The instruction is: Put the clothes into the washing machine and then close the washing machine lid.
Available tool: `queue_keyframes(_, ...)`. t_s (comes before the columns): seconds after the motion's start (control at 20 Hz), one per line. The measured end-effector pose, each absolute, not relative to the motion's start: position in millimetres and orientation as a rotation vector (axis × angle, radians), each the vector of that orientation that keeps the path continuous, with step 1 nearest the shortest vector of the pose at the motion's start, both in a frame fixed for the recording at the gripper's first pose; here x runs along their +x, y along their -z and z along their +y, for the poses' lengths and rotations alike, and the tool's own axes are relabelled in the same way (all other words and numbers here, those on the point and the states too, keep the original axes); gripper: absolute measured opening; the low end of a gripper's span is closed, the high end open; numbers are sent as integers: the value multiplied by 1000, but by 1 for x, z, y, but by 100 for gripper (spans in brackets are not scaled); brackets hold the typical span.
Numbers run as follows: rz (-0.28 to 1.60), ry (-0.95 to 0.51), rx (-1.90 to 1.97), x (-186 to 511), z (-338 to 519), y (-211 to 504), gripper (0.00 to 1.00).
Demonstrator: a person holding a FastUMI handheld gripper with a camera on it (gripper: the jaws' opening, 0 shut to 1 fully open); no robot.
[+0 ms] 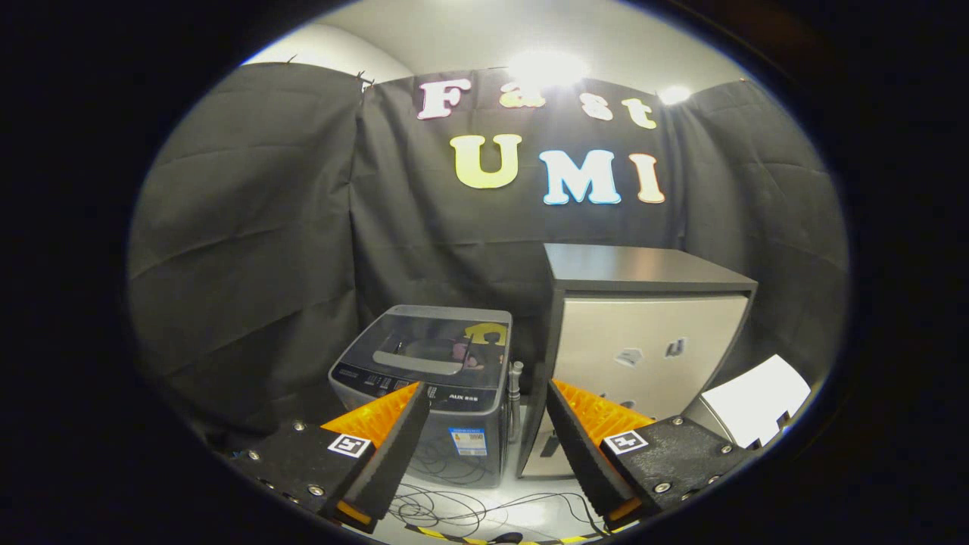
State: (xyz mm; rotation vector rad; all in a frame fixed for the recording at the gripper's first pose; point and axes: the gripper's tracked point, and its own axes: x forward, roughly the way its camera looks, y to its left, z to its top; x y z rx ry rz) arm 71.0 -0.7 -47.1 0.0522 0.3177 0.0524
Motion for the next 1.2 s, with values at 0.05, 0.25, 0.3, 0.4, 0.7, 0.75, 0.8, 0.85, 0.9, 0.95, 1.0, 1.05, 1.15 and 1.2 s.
queue_keyframes(0.05,315,-57,64,52,-9,44,96)
queue_keyframes(0.25,304,-32,77,-1,-40,34,96)
queue_keyframes(0.3,299,-21,80,-13,-44,32,96)
queue_keyframes(0.4,272,-6,74,-29,-50,24,96)
queue_keyframes(0.7,196,40,43,-49,-53,20,96)
queue_keyframes(0.75,197,50,39,-49,-54,23,95)
queue_keyframes(0.8,187,50,44,-51,-51,24,96)
queue_keyframes(0.85,181,47,52,-50,-47,23,96)
queue_keyframes(0.9,170,46,56,-53,-46,21,96)
queue_keyframes(0.95,163,48,54,-52,-47,19,96)
queue_keyframes(1.0,163,48,53,-52,-47,21,96)
queue_keyframes(1.05,164,53,48,-51,-48,22,96)
queue_keyframes(1.15,160,57,47,-49,-51,21,96)
queue_keyframes(1.2,160,59,47,-50,-52,22,96)
